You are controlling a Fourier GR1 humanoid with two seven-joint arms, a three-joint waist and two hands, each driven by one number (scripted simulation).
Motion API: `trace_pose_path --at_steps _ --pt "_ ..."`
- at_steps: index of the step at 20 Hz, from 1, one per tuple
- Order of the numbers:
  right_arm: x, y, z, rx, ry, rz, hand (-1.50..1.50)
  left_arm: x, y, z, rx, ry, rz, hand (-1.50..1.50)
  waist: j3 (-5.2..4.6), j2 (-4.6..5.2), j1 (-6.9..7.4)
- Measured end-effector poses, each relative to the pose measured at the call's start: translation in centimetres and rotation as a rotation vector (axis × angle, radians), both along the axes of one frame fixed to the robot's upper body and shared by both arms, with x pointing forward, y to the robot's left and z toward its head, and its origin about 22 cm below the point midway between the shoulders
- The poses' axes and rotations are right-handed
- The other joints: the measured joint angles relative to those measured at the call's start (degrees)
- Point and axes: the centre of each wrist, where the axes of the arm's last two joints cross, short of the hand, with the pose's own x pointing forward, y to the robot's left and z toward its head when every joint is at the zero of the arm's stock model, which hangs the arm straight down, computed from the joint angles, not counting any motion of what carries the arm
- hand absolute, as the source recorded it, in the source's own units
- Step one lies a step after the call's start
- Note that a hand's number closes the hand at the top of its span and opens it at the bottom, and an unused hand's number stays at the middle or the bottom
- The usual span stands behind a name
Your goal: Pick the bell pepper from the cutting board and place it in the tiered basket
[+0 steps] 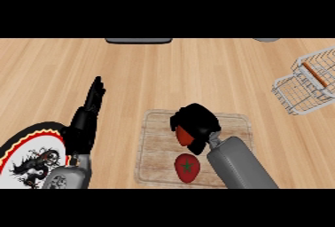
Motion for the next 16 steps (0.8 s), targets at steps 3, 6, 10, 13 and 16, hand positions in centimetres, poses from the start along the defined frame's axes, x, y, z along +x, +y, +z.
trace_pose_path --at_steps 3,6,10,13,16 --pt "0.0 0.5 -0.6 -0.004 -0.081 0.024 1.50 0.3 0.2 0.4 -0.004 -0.004 -0.006 0.00 -0.07 -0.16 0.09" --pt "0.6 0.7 -1.0 0.006 -0.132 0.031 1.50 0.6 0.2 0.5 -0.006 -0.003 -0.008 0.00 -0.13 -0.29 0.07" --pt "0.6 -4.6 -1.2 -0.072 -0.165 -0.057 1.50 0.1 0.6 -0.1 -0.002 0.001 0.013 0.00 -0.04 -0.89 -0.78" --pt "-0.5 -11.7 -2.7 -0.216 -0.151 -0.166 1.50 0.0 1.2 -0.2 0.003 0.007 0.044 0.00 -0.10 -1.06 -2.58" --pt "-2.4 -17.8 -2.1 -0.298 -0.166 -0.254 1.50 -0.3 1.6 -0.3 0.003 0.007 0.051 0.00 -0.08 -0.94 -3.05"
